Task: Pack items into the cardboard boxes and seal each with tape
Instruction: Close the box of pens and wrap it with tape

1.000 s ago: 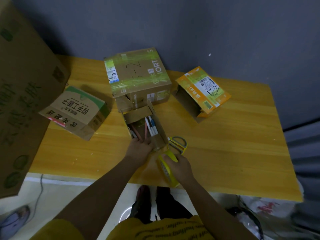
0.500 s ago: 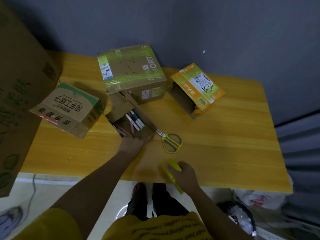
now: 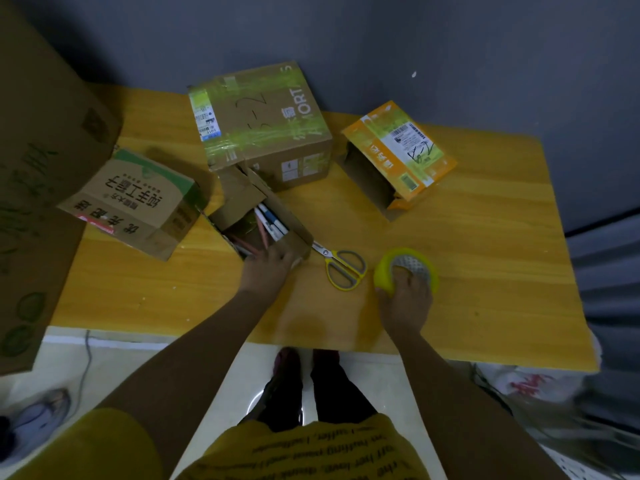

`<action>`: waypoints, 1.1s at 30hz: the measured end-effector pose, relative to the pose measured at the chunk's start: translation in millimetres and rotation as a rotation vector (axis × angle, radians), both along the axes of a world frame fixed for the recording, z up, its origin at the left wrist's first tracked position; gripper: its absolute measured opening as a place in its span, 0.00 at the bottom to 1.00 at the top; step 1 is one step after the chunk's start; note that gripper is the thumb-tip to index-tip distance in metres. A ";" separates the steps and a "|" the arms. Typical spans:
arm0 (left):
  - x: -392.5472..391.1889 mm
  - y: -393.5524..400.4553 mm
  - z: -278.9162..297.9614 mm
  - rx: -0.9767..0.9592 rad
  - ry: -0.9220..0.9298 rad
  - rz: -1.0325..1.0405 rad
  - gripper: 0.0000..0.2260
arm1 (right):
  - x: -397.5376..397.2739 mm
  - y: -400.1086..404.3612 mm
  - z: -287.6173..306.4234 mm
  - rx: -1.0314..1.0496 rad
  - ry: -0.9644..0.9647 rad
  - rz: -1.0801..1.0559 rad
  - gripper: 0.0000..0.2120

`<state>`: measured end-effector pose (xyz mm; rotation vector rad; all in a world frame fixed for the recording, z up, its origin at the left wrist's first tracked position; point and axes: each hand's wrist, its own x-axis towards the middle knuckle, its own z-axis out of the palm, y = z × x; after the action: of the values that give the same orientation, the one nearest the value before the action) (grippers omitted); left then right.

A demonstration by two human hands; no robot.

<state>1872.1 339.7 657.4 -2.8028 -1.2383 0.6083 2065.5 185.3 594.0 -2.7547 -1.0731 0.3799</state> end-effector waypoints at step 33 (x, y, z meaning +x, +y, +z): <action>-76.0 20.8 -14.2 -0.184 0.067 0.268 0.40 | -89.5 183.5 38.9 -0.155 0.285 1.109 0.18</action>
<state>1796.1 360.5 643.3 -2.7485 -1.6381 0.8635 1976.0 368.8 632.9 -1.8194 -2.4267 0.9509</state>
